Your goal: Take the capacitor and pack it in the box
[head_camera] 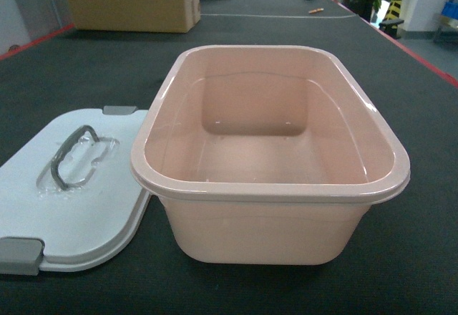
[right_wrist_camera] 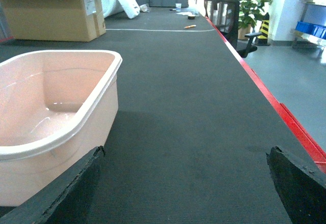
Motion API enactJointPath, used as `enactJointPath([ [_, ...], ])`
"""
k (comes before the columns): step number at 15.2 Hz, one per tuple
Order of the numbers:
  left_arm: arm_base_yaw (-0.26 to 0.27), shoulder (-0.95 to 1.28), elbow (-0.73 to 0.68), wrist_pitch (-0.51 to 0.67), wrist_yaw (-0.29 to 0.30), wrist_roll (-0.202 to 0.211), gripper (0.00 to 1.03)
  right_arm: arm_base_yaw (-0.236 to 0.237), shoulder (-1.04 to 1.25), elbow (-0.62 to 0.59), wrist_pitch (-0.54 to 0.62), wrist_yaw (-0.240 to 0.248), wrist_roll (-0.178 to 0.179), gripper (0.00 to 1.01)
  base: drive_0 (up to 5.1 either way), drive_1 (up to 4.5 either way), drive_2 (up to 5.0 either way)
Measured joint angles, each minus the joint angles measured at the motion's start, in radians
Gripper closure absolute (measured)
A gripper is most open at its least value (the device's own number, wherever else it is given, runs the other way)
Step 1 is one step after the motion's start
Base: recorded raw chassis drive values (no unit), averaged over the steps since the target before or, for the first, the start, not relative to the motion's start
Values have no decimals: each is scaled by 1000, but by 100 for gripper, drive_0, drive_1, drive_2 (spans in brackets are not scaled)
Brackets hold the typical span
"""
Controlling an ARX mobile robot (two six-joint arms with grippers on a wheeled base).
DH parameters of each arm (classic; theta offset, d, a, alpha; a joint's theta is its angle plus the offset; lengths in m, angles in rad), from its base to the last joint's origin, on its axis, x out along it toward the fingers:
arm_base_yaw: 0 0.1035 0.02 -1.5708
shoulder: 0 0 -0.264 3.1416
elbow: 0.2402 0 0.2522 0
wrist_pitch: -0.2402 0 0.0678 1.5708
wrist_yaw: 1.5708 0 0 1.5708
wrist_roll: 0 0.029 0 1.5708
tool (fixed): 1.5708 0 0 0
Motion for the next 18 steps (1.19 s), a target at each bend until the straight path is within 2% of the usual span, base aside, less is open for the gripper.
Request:
enactJointPath([
  [9,0,0,0,0,0,0,60,0,0,0,0,0,0,3,0,0,0],
  [10,-78,48,0,95,-197,33,60,0,0,0,0,1,0,3,0,0,0],
  [11,-192,124,11,155,-433,85,60,0,0,0,0,0,0,3,0,0,0],
  [12,-178,194,11,211,-609,121,60,0,0,0,1,0,0,3,0,0,0],
  [13,-90,261,23,284,-647,135,60,0,0,0,-1,0,0,3,0,0,0],
  [14,-21,374,58,406,-603,155,60,0,0,0,0,0,0,3,0,0,0],
  [15,25,546,123,571,-527,186,60,0,0,0,0,0,0,3,0,0,0],
  [16,28,711,209,682,-468,188,60,0,0,0,0,0,0,3,0,0,0],
  [17,20,865,313,729,-399,177,60,0,0,0,0,0,0,3,0,0,0],
  [18,-3,1020,430,712,-318,139,60,0,0,0,0,0,0,3,0,0,0],
])
